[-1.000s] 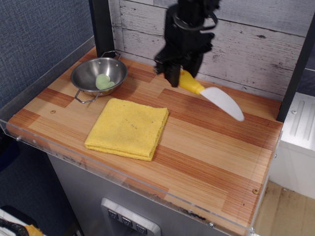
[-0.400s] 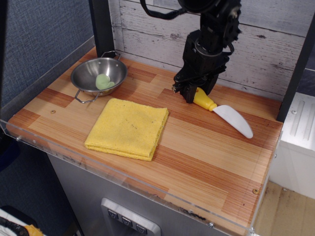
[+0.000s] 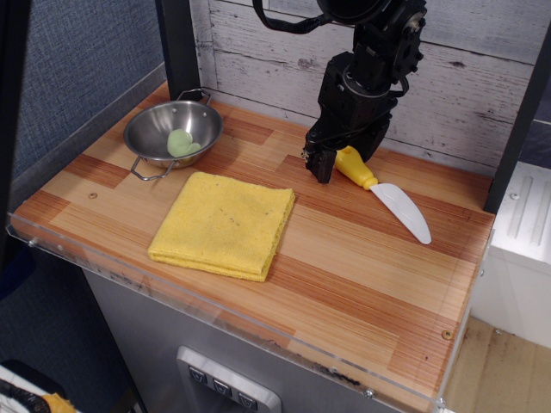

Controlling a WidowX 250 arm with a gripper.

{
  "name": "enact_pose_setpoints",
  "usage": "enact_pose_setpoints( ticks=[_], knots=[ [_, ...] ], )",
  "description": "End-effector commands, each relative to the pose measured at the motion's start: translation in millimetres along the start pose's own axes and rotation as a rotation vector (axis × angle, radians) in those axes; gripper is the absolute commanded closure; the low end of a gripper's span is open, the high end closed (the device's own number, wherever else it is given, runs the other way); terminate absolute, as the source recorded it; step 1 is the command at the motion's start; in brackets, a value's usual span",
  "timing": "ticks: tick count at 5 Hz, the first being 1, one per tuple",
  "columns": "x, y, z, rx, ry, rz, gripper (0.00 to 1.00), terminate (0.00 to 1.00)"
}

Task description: Place the knife to the right of the colander

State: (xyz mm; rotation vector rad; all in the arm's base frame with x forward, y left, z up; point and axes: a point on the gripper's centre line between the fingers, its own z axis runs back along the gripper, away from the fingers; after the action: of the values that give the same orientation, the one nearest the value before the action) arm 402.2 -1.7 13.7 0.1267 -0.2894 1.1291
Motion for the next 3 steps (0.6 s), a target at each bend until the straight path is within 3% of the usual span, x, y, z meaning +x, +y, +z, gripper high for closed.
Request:
enact_pose_setpoints(
  ticks=[1,3],
  knots=[
    [16,9,42,-0.064,0.005,0.046,0.00,0.00],
    [45,31,101,-0.133,-0.033,0.145,0.00,0.00]
  ],
)
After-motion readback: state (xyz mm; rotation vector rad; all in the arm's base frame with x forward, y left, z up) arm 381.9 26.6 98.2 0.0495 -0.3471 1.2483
